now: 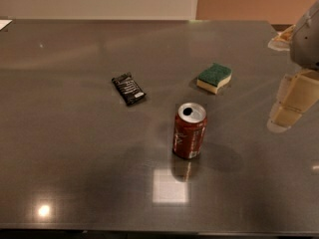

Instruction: Knock coke can over

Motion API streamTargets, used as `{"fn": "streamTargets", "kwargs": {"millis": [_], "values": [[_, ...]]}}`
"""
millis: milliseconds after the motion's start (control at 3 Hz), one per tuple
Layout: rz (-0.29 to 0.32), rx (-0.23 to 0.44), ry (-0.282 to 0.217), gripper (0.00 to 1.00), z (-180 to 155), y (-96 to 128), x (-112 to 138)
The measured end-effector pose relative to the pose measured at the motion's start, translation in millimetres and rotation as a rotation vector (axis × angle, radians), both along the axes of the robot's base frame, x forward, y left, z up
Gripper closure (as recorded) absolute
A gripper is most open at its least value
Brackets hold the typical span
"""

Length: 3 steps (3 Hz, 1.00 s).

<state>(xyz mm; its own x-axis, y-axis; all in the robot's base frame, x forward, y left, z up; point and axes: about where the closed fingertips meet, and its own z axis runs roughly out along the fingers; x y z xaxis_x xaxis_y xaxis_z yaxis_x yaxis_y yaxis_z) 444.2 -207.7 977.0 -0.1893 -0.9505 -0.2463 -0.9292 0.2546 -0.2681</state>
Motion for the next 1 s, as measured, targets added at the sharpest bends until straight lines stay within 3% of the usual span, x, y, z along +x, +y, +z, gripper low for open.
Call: {"fn": "streamTargets", "kwargs": {"millis": [333, 1000], "values": [[0.050, 0.092, -0.038, 0.00, -9.4, 21.3, 6.8], [0.174, 0.376, -0.067, 0.00, -35.4, 78.0, 11.2]]}}
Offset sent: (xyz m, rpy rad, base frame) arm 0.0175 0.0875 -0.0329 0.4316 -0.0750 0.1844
